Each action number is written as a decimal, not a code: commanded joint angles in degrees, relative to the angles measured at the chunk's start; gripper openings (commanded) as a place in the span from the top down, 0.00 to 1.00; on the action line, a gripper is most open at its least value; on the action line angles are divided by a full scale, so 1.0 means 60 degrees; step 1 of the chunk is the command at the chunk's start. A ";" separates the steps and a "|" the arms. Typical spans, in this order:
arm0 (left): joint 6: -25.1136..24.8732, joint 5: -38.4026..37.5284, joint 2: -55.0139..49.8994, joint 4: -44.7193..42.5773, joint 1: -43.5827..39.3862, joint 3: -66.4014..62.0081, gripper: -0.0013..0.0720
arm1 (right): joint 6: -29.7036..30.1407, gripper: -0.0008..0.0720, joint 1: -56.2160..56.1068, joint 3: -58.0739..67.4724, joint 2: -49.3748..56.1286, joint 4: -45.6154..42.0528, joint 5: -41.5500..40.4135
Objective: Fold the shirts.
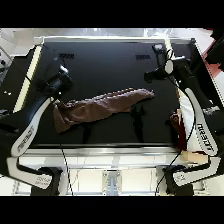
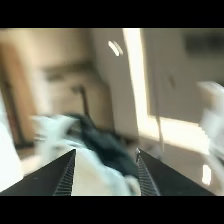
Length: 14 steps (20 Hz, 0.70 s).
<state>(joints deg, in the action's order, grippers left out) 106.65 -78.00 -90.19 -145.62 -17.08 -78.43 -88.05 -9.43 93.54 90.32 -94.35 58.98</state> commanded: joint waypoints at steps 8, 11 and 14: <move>0.1151 0.0149 0.6717 0.4991 0.1792 0.4237 0.42 | 0.0608 0.25 0.1337 0.0754 -0.2546 -0.0368 0.3738; 0.1089 0.1443 0.7289 0.6251 0.2189 0.6812 0.72 | 0.0619 0.25 0.1315 -0.0328 -0.2991 0.0448 0.3490; 0.1089 0.3213 0.7107 0.7144 0.2339 0.7599 0.64 | 0.0645 0.25 0.1315 -0.0499 -0.3042 0.1158 0.3388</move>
<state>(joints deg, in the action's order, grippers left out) 113.45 -68.45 -48.88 -110.08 -4.54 -40.14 -84.73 -1.76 92.55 73.23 -92.18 78.83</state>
